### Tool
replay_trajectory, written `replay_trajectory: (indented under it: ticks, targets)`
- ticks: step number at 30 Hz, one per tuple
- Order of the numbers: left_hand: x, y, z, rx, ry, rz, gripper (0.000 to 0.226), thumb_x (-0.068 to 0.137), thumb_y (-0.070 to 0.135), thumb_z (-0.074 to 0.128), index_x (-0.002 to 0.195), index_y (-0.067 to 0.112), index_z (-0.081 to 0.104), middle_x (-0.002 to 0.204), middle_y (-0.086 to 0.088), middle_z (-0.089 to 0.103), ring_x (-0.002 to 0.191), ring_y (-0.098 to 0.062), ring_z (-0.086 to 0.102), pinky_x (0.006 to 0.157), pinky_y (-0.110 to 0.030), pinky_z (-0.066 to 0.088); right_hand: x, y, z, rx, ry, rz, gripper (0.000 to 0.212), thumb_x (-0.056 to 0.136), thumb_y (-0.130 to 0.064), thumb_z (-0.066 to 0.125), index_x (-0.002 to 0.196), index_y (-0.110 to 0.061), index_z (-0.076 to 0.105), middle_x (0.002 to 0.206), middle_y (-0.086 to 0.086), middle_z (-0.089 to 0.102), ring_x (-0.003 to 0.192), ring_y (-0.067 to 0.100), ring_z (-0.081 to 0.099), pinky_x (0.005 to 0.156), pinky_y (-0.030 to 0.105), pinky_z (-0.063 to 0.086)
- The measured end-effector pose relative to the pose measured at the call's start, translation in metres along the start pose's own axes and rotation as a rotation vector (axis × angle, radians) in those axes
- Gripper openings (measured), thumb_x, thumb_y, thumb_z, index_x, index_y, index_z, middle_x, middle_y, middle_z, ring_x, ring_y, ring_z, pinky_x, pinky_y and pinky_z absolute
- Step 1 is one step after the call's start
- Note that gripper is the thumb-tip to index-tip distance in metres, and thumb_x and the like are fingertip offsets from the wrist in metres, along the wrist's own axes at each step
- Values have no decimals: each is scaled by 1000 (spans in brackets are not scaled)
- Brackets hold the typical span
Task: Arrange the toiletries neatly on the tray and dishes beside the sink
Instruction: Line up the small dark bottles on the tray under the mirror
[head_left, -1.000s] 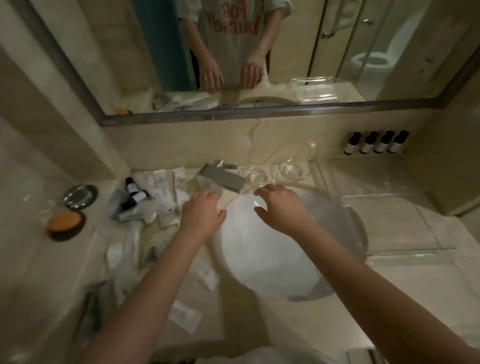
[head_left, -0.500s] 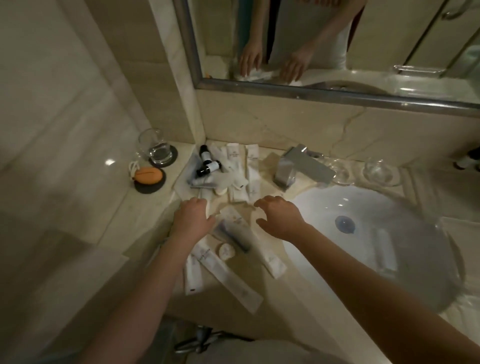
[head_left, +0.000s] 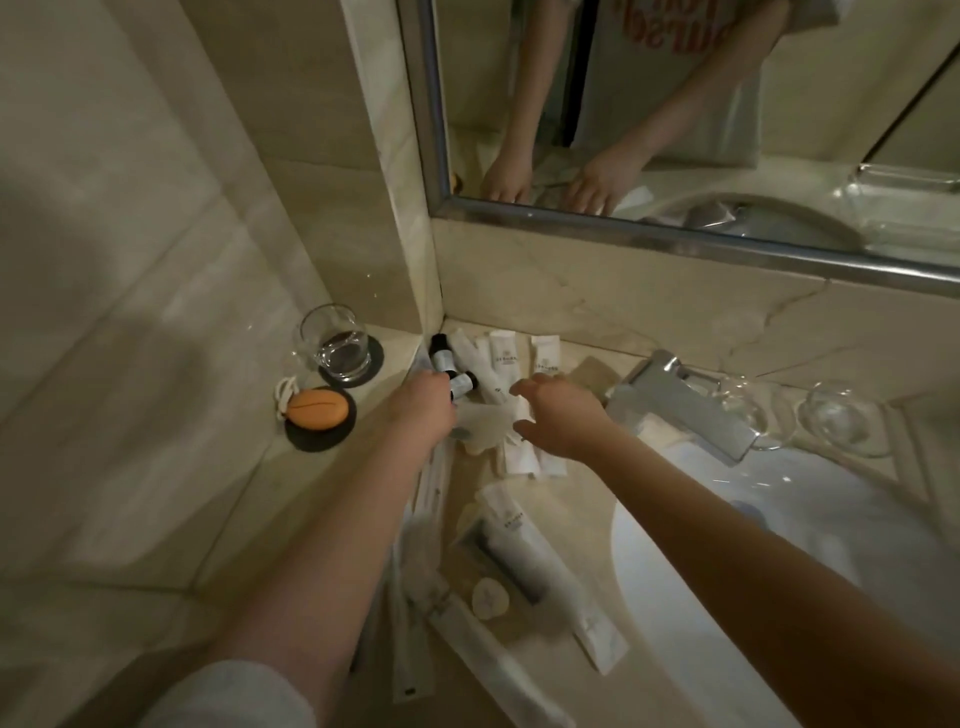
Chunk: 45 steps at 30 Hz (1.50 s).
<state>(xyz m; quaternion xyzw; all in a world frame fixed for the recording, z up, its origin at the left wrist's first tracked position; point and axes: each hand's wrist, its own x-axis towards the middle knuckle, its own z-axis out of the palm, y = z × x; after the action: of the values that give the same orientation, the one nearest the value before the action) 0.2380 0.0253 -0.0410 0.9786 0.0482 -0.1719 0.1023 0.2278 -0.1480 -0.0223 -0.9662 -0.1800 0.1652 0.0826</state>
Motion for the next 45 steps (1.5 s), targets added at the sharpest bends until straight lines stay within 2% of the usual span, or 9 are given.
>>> replay_trajectory:
  ticks: [4,11,18,22,25,29,35,40,45]
  targets:
    - [16,6,5,106,-95,-47,46,87,24,58,130,12,45,128,-17,51,117,-34,51,96,-41,46,15,7,-4,22,12,4,48,90,-33,54,135,-19,44,128,8,54,113,28,53,86,38,49]
    - [20,0,7,16,-33,-11,24,90,9,50,113,5,57,116,-16,60,104,-32,60,84,-36,48,21,10,-5,173,95,34,41,92,-30,53,131,-20,49,126,4,58,110,24,57,86,37,52]
    - [-4,4,-31,-167,139,351,27,85,14,63,111,10,63,113,-6,60,100,-22,58,85,-29,44,20,9,-16,249,35,-143,62,89,-32,60,144,-20,34,142,7,47,124,26,49,100,39,43]
    - [-22,15,-51,-170,168,501,25,83,11,63,108,11,65,106,-4,60,88,-12,50,78,-21,37,9,11,-20,384,46,-227,35,91,-22,58,125,-16,56,107,6,66,90,20,58,80,34,46]
    - [-30,25,-61,-229,169,543,24,82,8,63,106,11,67,96,-2,60,80,-10,47,77,-25,42,0,16,-26,438,77,-222,31,90,-20,60,121,-14,59,89,-3,59,81,16,53,76,32,43]
    - [-27,33,-62,-377,152,475,25,82,9,66,107,15,67,82,0,57,73,-13,55,75,-30,50,-6,23,-31,435,110,-153,31,90,-23,59,120,-16,55,87,-3,53,80,16,50,69,28,37]
    - [15,25,-40,-311,247,217,24,88,18,58,108,5,62,107,-11,60,94,-25,59,83,-35,49,-6,39,-23,440,196,46,24,93,-25,53,110,-8,50,91,6,56,78,23,51,67,36,41]
    - [64,19,-12,-249,1,-65,46,84,31,58,125,11,52,124,-16,56,109,-33,57,91,-40,50,1,45,-23,467,220,34,23,92,-23,54,110,-10,52,92,9,60,81,28,55,68,39,44]
    - [93,34,11,-67,-42,-155,55,91,30,49,139,8,36,139,-19,42,128,-36,41,106,-43,37,12,51,-25,517,254,24,25,92,-22,55,114,-11,53,94,11,61,83,28,54,66,37,41]
